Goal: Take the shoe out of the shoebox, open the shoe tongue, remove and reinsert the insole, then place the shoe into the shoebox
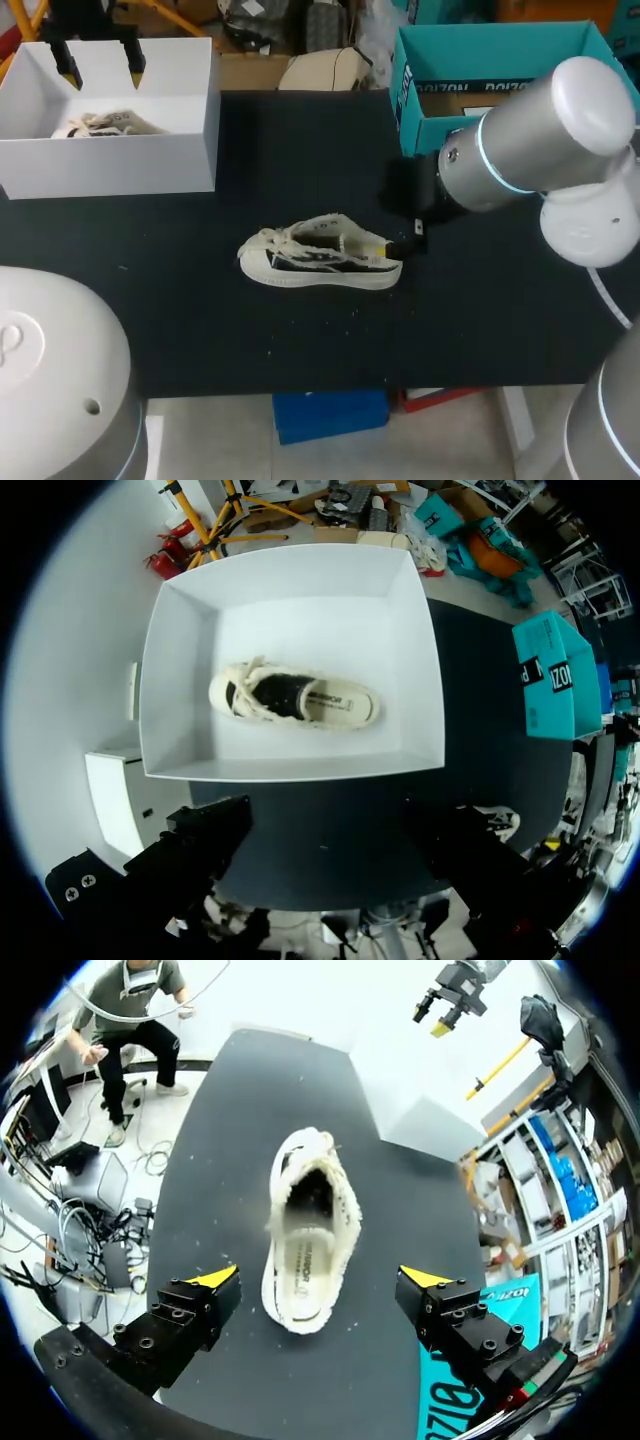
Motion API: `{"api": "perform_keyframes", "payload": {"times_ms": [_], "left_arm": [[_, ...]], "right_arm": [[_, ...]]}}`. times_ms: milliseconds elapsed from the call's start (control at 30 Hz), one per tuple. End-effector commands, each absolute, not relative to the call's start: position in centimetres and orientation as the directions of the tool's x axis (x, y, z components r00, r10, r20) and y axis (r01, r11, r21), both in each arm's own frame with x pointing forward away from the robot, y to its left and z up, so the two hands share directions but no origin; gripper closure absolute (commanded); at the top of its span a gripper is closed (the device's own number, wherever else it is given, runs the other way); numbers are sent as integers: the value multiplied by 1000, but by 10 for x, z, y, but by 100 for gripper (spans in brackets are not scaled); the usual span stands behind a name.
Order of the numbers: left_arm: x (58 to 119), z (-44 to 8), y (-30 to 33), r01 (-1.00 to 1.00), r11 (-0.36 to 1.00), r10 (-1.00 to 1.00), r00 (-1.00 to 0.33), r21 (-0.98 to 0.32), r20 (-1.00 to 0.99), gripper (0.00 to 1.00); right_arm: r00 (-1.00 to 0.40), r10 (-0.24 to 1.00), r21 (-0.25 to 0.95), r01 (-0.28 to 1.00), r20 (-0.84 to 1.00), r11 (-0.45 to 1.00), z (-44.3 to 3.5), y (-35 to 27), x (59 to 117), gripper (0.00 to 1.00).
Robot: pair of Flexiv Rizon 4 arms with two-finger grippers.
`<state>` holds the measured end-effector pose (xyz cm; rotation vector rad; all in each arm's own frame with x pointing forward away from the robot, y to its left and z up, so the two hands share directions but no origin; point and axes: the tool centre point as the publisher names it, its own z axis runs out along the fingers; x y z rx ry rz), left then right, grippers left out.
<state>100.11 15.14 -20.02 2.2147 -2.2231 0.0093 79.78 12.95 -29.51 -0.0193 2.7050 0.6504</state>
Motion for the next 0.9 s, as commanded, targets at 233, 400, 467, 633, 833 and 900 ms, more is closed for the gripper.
{"api": "perform_keyframes", "payload": {"times_ms": [233, 400, 467, 633, 833, 900], "left_arm": [[1001, -200, 151, -1000, 2, -1000, -2, 0, 3, 0], [1001, -200, 151, -1000, 2, -1000, -2, 0, 3, 0], [1001, -200, 151, -1000, 2, -1000, -2, 0, 3, 0], [1001, -200, 151, -1000, 2, -1000, -2, 0, 3, 0], [1001, -200, 151, -1000, 2, -1000, -2, 0, 3, 0], [1001, -200, 151, -1000, 2, -1000, -2, 0, 3, 0]], "right_arm": [[-936, 69, 489, -117, -346, 864, -297, 127, 797, 0], [-936, 69, 489, -117, -346, 864, -297, 127, 797, 0], [-944, 79, 498, -98, -321, 861, -299, 122, 794, 0], [-976, 93, 527, -25, -196, 849, -299, 108, 791, 0], [-972, 144, 580, 9, -187, 814, -292, 100, 799, 0], [-970, 163, 589, 26, -181, 808, -298, 100, 801, 0]]}}
